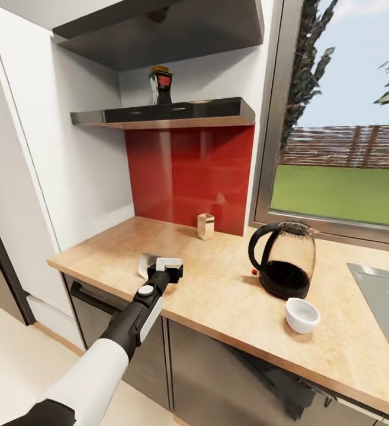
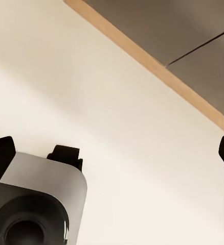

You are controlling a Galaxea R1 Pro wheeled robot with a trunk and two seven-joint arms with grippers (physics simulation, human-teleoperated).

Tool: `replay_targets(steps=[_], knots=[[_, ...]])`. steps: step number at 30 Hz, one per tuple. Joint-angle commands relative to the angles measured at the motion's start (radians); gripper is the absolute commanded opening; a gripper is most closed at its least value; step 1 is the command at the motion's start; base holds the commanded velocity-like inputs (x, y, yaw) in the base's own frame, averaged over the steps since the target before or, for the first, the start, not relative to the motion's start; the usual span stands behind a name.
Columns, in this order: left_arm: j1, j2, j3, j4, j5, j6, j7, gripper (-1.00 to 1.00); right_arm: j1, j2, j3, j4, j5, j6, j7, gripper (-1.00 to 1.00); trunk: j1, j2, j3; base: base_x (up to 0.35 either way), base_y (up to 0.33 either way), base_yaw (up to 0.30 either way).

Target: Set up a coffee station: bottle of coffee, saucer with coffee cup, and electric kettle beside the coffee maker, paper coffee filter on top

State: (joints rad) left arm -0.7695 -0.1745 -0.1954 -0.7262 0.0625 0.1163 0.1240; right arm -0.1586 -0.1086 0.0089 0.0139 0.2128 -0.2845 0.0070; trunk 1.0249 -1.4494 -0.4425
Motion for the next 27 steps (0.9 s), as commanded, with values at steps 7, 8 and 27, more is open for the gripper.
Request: replay_targets(steps=[7,8,27], knots=[[-0.001,0.000,-0.002,-0.001,0.007,0.005,0.006,1.00,-0.001,0.001,0.000,0.001,0.003,-0.004,0.001,1.00,0.000,-0.001,-0.001,0.016,-0.016,0.099],[-0.001,0.000,-0.002,-0.001,0.007,0.005,0.006,1.00,-0.001,0.000,0.000,0.001,0.003,-0.004,0.001,1.00,0.000,-0.001,-0.001,0.004,-0.004,0.061],[-0.001,0.000,-0.002,0.003,0.007,0.005,0.006,1.00,-0.001,0.000,0.000,0.001,0.003,-0.004,0.001,1.00,0.000,-0.001,-0.001,0.001,-0.005,0.081]])
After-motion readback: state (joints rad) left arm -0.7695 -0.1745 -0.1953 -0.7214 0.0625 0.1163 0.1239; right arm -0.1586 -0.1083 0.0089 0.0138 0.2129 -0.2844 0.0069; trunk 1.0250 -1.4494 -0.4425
